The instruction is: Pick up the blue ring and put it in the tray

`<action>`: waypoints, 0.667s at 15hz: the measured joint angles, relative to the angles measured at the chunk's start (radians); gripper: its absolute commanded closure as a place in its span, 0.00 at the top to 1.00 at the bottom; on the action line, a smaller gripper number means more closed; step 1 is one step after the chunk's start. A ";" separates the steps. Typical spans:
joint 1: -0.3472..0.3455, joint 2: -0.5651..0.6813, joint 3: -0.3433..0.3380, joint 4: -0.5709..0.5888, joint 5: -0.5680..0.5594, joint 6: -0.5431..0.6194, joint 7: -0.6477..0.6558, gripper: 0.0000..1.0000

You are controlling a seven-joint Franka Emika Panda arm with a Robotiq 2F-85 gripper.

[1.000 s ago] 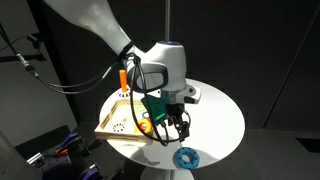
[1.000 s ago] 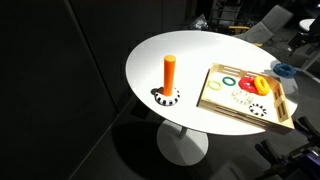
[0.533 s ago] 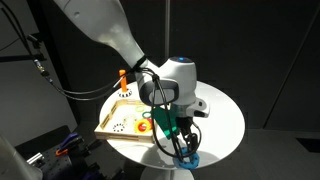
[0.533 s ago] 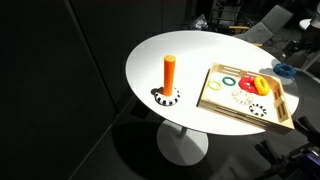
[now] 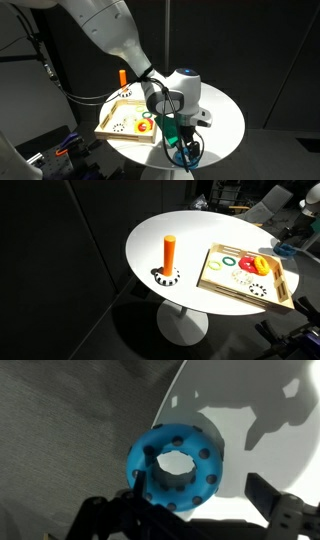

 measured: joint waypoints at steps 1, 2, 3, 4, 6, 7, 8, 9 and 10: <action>-0.003 0.008 0.006 0.005 0.005 0.000 0.000 1.00; -0.007 0.014 0.014 0.009 0.009 0.000 0.000 1.00; -0.011 0.019 0.022 0.012 0.012 0.000 0.000 1.00; -0.013 0.025 0.028 0.015 0.016 0.000 0.000 1.00; -0.015 0.037 0.037 0.020 0.024 0.000 0.000 1.00; -0.016 0.042 0.041 0.023 0.026 0.000 0.000 1.00; -0.017 0.048 0.044 0.027 0.027 0.000 0.000 0.78; -0.018 0.054 0.047 0.032 0.029 0.000 0.000 0.74; -0.018 0.059 0.048 0.036 0.030 0.000 0.000 0.66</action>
